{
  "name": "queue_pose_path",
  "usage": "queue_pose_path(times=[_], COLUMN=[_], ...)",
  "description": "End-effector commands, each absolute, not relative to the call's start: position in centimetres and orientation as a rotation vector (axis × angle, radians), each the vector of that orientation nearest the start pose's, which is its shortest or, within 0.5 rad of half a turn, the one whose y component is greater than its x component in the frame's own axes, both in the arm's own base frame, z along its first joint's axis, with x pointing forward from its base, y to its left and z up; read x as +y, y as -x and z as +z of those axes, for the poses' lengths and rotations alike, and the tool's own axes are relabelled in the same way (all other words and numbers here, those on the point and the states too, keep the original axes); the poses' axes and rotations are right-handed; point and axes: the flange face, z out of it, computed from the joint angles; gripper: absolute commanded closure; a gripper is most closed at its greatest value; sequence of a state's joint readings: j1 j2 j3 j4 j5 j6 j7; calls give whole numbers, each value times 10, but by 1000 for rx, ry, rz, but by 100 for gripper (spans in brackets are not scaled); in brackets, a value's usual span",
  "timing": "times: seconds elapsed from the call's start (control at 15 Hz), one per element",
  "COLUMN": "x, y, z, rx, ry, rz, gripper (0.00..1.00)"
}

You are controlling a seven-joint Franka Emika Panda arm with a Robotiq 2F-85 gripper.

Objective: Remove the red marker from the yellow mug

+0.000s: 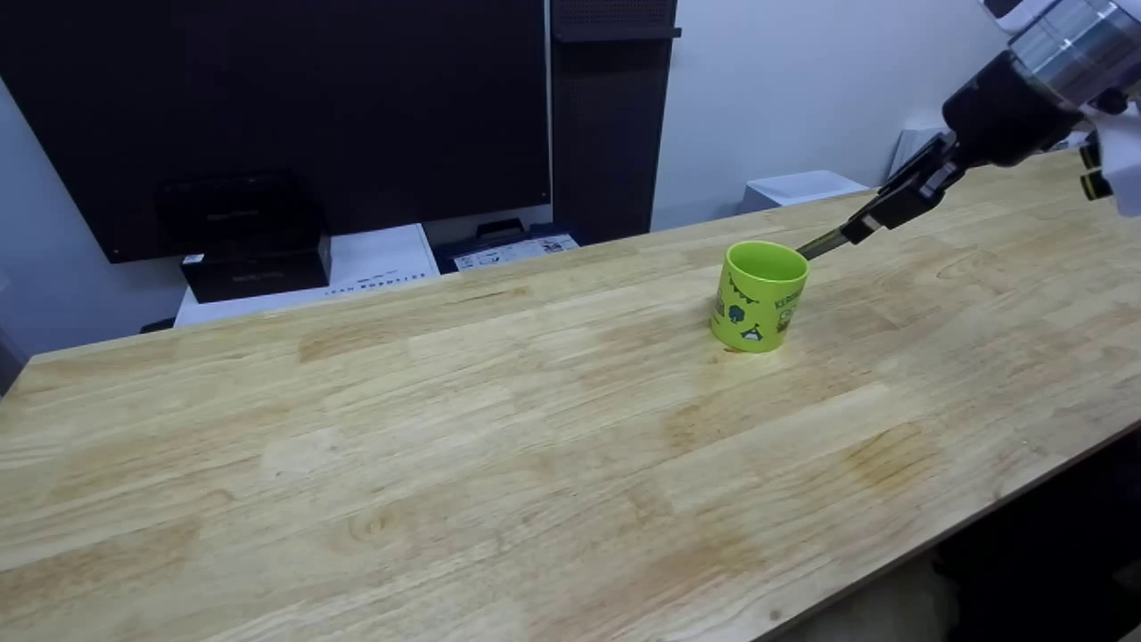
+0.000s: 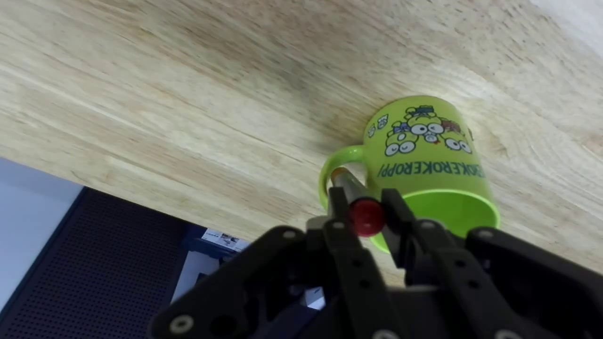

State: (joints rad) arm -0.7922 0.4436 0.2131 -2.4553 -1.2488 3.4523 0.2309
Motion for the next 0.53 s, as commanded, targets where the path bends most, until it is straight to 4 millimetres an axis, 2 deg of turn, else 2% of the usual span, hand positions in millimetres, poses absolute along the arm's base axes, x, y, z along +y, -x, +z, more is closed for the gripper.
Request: queue_pose_path(times=[0.0,0.07,0.2,0.47], x=[-160,-162,-164,-160], y=[-423,-418,-412,-409], z=[158,151,139,121], rx=[-610,-585,-563,-542], ry=[2905,2901,2909,2915], rz=[-804,-783,-735,-659], gripper=[94,53,46,18])
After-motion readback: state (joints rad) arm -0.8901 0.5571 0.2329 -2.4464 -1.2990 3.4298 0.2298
